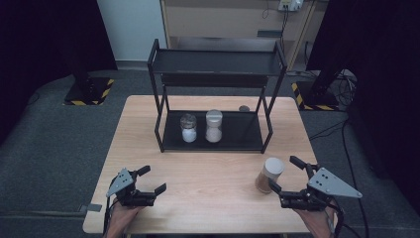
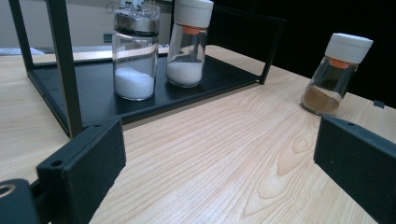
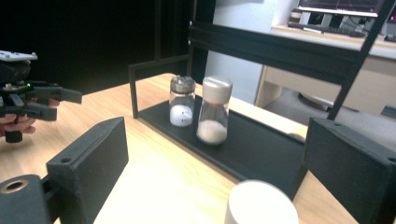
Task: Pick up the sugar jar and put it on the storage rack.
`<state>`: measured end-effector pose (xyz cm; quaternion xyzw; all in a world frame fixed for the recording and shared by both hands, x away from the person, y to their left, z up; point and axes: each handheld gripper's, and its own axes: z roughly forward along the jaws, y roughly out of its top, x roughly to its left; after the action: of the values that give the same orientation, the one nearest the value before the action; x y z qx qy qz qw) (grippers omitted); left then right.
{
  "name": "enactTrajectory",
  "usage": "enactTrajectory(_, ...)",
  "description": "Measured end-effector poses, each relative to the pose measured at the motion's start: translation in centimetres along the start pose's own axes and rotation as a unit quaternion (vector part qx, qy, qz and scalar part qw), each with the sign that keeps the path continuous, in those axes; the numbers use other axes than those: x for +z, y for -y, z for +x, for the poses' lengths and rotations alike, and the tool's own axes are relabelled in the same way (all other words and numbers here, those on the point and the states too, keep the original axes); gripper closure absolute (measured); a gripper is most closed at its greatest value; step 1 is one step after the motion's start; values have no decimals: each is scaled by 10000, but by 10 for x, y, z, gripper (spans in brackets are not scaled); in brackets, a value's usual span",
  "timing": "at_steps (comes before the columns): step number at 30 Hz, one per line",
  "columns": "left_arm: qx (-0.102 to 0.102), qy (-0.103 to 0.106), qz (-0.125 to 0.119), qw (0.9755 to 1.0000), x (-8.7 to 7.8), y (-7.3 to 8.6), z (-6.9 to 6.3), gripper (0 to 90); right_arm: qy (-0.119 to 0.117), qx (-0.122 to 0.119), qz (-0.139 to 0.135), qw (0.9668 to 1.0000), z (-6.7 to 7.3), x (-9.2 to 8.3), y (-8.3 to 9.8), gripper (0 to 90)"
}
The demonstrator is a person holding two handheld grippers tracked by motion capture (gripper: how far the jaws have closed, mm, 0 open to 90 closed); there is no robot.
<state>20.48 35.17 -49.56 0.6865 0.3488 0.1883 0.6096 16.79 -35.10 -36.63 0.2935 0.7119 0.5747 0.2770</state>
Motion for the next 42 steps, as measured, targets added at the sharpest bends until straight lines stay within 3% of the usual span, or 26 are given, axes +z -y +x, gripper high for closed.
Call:
enactTrajectory(10, 33, -18, -27, 10000, -1, 0, -1, 10, 309, -3, 87, 9995, 0, -14, 34, 67)
enactTrajectory(20, 85, 4, -77, 9999, -2, 1, -1, 10, 418, 244, 235, 9986, -12, -24, 70, 68)
enactTrajectory(24, 146, 21, -91, 9999, -2, 1, -1, 10, 395, 275, 304, 9984, -16, -24, 76, 68)
enactTrajectory(30, 223, 65, -118, 9997, -2, 1, 0, 10, 397, 372, 183, 9984, -22, -27, 83, 71)
enactTrajectory(38, 372, 66, -139, 9992, -4, 1, 1, 10, 327, 213, 190, 9991, -22, -24, 84, 70)
enactTrajectory(42, 456, 28, -109, 9989, -3, 0, -1, 10, 313, 253, 225, 9989, -23, -24, 84, 70)
